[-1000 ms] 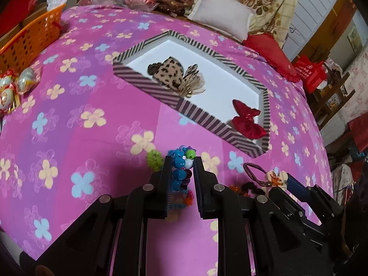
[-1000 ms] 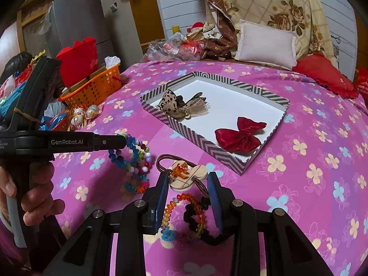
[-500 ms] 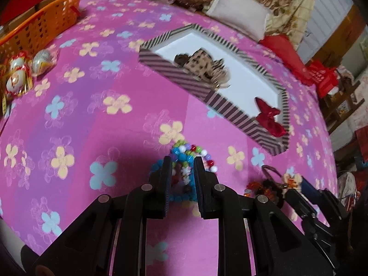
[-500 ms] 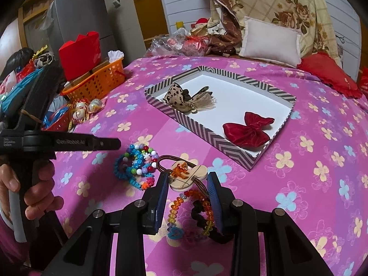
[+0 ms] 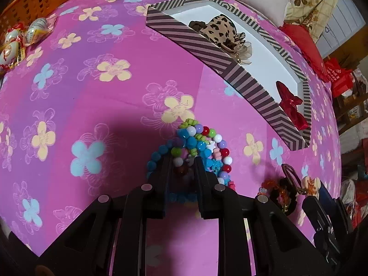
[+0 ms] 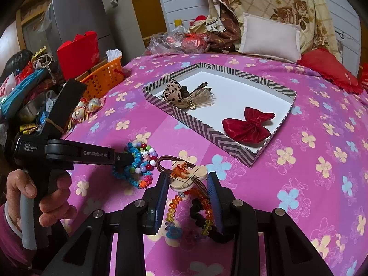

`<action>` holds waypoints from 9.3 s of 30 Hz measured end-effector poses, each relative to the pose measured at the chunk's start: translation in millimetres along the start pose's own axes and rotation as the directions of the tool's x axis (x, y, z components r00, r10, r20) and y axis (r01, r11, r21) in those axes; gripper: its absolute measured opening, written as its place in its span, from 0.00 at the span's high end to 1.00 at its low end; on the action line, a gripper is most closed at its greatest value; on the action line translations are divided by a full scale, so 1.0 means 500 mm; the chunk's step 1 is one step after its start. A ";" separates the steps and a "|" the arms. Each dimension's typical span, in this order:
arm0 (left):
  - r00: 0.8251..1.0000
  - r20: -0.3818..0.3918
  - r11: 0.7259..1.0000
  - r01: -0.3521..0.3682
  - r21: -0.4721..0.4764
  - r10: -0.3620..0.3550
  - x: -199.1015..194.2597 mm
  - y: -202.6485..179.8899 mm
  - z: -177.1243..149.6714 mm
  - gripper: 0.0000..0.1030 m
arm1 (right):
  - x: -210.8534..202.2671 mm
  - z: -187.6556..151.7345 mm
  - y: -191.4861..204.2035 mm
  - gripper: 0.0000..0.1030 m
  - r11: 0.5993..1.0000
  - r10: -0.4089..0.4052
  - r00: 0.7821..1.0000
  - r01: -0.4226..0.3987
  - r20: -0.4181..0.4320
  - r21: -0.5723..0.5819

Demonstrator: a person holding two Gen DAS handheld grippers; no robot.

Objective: Organize jewelry
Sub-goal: 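Lift and carry the bracelet and hair tie toward the white tray with both tools, then lower both items into the tray and open both tools, then withdraw both tools back toward the remaining bracelets and scrunchies, then grasp the orange bead bracelet with the right tool while the left tool grasps the blue beaded bracelet, then lift and carry both bracelets over the white tray with both tools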

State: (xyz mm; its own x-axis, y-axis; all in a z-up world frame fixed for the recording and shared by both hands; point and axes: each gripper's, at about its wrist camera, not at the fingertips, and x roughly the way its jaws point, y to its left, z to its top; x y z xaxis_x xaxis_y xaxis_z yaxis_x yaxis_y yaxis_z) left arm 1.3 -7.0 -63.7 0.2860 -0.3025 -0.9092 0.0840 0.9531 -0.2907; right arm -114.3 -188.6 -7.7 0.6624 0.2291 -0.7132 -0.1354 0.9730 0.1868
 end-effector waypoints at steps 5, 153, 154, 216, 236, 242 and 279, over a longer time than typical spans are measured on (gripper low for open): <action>1.000 0.003 1.000 0.006 0.011 -0.006 0.002 -0.004 0.003 0.82 | -0.004 0.001 0.003 0.68 1.000 -0.001 1.000 0.001 0.005 -0.005; 0.896 0.413 0.956 -0.247 0.159 0.163 -0.194 -0.077 -0.193 0.46 | -0.127 -0.080 -0.019 0.37 0.969 -0.221 0.975 0.218 0.010 0.115; 0.899 0.408 0.959 -0.240 0.149 0.161 -0.194 -0.068 -0.196 0.46 | -0.125 -0.088 -0.026 0.37 0.967 -0.224 0.975 0.222 -0.002 0.123; 0.958 0.218 0.976 -0.206 0.067 0.188 -0.037 0.032 -0.070 0.46 | 0.048 -0.087 -0.062 0.82 0.994 -0.026 0.996 0.035 -0.087 0.103; 0.961 0.249 0.985 -0.148 0.094 0.120 -0.083 0.023 -0.075 0.93 | -0.020 -0.070 -0.026 0.91 0.995 0.041 0.999 -0.040 -0.007 0.092; 0.959 0.272 0.988 -0.114 0.107 0.081 -0.130 0.016 -0.078 0.93 | -0.063 -0.046 -0.014 0.91 0.989 0.089 0.995 -0.094 0.046 0.114; 0.932 0.351 0.965 -0.173 0.198 0.095 -0.205 -0.071 -0.040 0.93 | -0.081 0.046 -0.002 0.91 0.999 0.043 0.997 -0.045 0.058 0.028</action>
State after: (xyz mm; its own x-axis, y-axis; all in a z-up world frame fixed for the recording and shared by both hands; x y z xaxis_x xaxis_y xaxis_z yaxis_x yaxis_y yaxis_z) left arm -50.0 -9.8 33.6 0.6092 -0.1888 -0.7702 0.2205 0.9733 -0.0642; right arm -124.3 -199.6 36.5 0.6976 0.2689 -0.6641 -0.1442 0.9606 0.2374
